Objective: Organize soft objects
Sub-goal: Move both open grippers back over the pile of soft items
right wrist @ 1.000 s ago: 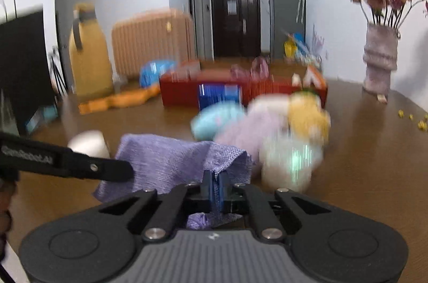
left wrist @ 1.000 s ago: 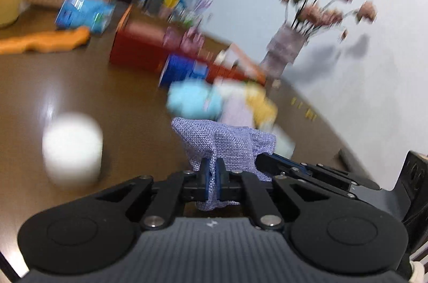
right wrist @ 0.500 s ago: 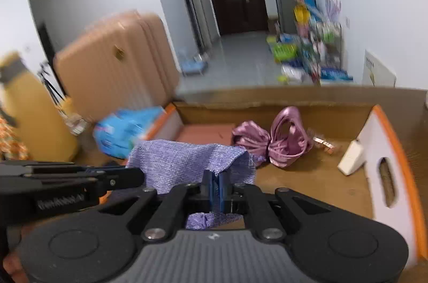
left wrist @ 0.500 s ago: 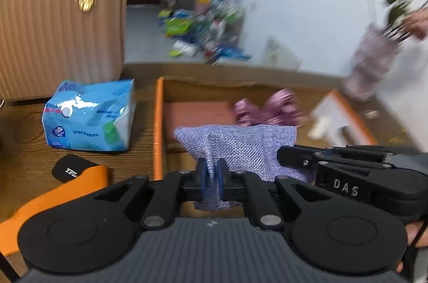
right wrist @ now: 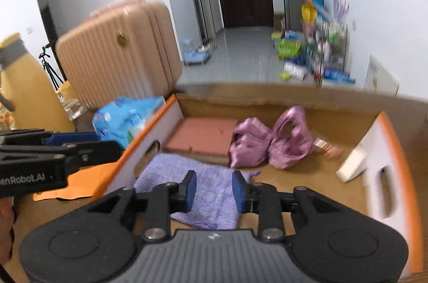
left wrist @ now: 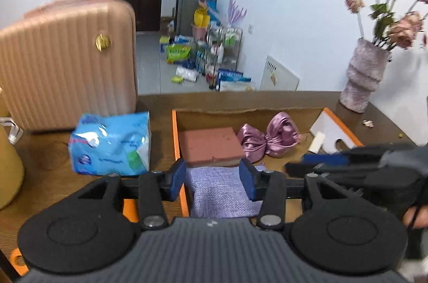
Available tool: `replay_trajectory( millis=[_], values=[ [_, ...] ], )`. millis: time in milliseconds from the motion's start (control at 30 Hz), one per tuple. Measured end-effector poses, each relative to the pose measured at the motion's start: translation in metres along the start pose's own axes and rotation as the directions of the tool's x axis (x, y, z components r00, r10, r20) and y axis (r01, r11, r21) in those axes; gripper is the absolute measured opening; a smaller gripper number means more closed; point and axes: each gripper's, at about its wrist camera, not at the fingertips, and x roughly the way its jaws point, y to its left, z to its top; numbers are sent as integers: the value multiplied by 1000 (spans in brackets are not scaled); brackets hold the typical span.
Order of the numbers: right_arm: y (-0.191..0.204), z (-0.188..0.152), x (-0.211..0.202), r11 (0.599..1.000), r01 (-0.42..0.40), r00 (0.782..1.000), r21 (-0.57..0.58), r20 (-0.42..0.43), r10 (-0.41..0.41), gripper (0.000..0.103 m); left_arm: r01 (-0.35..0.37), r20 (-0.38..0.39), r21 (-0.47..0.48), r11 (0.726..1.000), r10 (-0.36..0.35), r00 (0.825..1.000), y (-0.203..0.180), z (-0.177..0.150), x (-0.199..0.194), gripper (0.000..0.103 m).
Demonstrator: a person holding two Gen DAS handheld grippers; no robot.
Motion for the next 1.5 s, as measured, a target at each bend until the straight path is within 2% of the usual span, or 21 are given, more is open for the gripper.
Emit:
replay_trajectory(
  millis=[100,200,233,267,400,567,733,900,1000,1100,1167,1267,1333,1433,1500],
  values=[
    [-3,2,-47,998,35,997,-43,65,-33,39,-24,35,24,999,23,999,-5,-6,-37,51],
    [-11,-6,-101,995,81,988,-63,134,-72,50,-69,95,41,997,65,993,-13,-19,-77,68],
    [-13,-10,-115,993,95,983,-67,161,-84,54,-89,121,45,995,83,989,-16,-24,-91,76],
    [-16,-15,-133,990,119,976,-70,192,-104,62,-104,141,54,993,95,985,-18,-29,-102,81],
    [-19,-36,-183,980,190,943,-58,290,-165,78,-137,212,43,990,125,969,-30,-44,-142,89],
    [-15,-63,-228,982,183,920,-37,359,-158,79,-158,284,21,987,146,948,-48,-70,-181,94],
    [4,-108,-259,979,191,900,-65,410,-148,81,-155,333,15,988,141,933,-64,-116,-223,99],
    [28,-161,-285,981,169,892,-99,439,-109,86,-118,342,11,993,108,934,-80,-171,-255,103],
    [40,-198,-296,983,153,890,-106,447,-91,87,-66,317,40,997,49,947,-87,-209,-267,103],
    [53,-232,-304,983,153,890,-99,446,-94,87,-79,298,46,996,62,953,-93,-243,-281,103],
    [59,-256,-312,987,141,891,-72,444,-95,87,-96,303,43,994,78,950,-96,-262,-295,103],
    [65,-290,-324,993,117,895,-25,436,-95,87,-107,320,12,994,98,943,-94,-282,-315,103],
    [69,-306,-331,990,142,895,-9,427,-125,87,-91,318,-5,996,88,944,-91,-288,-324,103],
    [75,-320,-343,982,188,887,-11,431,-165,87,-85,326,2,996,80,942,-91,-287,-329,103],
    [79,-325,-349,983,185,883,-9,440,-162,87,-79,331,-3,997,76,941,-91,-285,-329,103]
  ],
)
